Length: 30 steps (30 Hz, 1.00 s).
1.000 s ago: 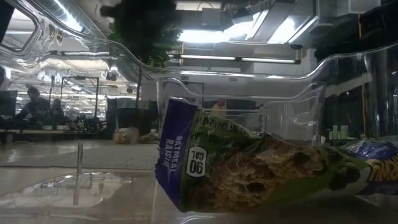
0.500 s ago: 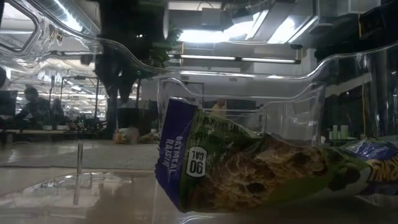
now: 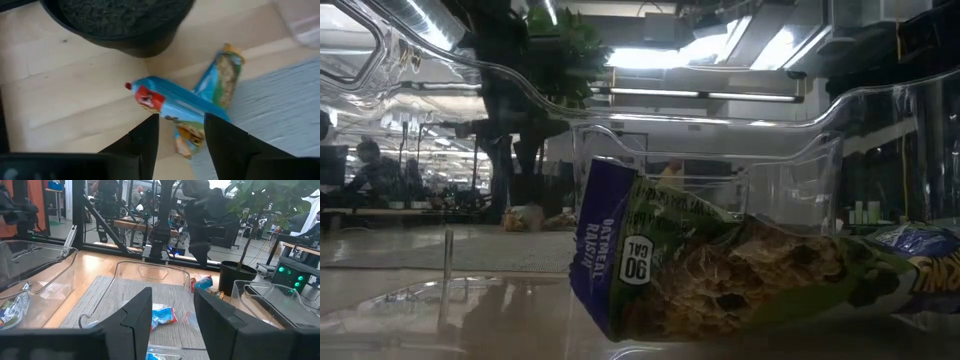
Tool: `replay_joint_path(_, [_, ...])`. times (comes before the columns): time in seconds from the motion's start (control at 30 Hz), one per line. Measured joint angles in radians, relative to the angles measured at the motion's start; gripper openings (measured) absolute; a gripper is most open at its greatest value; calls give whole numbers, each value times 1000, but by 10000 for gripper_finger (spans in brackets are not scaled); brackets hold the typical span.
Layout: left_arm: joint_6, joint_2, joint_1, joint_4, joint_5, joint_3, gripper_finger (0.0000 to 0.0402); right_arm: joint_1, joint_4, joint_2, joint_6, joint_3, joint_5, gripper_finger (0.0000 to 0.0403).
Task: Pick and place Granola Bars by type
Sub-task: Put the red granola bar into the middle transparent bin
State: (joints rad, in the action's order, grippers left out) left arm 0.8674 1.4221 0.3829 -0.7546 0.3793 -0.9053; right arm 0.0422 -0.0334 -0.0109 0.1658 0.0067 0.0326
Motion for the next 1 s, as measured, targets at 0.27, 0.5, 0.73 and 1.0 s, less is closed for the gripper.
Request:
replay_joint_path(0.27, [-34, 2, 40, 0, -12, 0, 209, 0, 0, 0, 0, 0, 0, 149])
replay_joint_path(0.5, [-10, 44, 41, -2, 15, 0, 231, 0, 0, 0, 0, 0, 0, 149])
replay_joint_path(0.73, [8, 120, 41, -2, 26, 1, 229, 0, 0, 0, 0, 0, 0, 149])
replay_joint_path(1.0, [12, 196, 48, 39, 51, 1, 228, 0, 0, 0, 0, 0, 0, 149])
